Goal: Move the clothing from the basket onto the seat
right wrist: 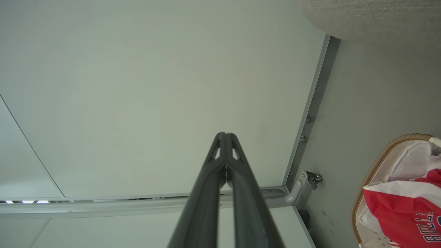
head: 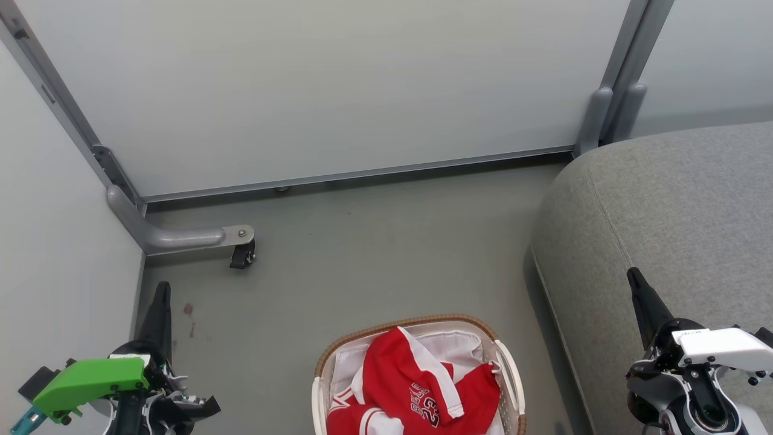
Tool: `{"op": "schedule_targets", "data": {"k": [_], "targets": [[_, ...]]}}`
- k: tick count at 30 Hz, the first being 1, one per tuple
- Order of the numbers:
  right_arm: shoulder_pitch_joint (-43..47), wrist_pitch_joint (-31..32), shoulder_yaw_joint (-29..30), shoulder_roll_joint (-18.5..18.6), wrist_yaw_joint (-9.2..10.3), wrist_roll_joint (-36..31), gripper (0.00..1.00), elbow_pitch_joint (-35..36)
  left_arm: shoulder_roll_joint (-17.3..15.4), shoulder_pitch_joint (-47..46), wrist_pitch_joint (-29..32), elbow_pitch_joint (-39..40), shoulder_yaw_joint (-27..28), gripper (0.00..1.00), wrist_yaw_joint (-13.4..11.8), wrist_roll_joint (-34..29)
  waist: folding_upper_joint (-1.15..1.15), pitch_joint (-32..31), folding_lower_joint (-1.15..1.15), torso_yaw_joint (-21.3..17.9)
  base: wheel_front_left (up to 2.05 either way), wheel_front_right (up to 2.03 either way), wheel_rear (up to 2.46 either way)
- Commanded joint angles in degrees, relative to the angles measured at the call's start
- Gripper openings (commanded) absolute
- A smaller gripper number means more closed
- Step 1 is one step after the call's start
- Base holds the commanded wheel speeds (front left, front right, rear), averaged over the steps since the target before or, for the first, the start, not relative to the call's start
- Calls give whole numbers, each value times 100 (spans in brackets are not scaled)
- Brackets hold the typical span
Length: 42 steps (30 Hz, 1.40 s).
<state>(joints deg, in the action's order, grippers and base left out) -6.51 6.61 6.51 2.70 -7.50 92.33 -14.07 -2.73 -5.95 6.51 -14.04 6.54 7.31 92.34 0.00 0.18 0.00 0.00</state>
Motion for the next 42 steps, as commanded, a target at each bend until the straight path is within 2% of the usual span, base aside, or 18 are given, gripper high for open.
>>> {"op": "schedule_targets", "data": {"k": [1, 42], "targets": [[62, 3, 10, 36, 2, 19, 0, 18, -29, -57, 21, 8, 9, 0, 39, 17, 0, 0, 0, 0, 0, 0, 0], [62, 3, 10, 36, 2, 19, 0, 18, -29, -58, 21, 8, 8, 0, 39, 17, 0, 0, 0, 0, 0, 0, 0]]}}
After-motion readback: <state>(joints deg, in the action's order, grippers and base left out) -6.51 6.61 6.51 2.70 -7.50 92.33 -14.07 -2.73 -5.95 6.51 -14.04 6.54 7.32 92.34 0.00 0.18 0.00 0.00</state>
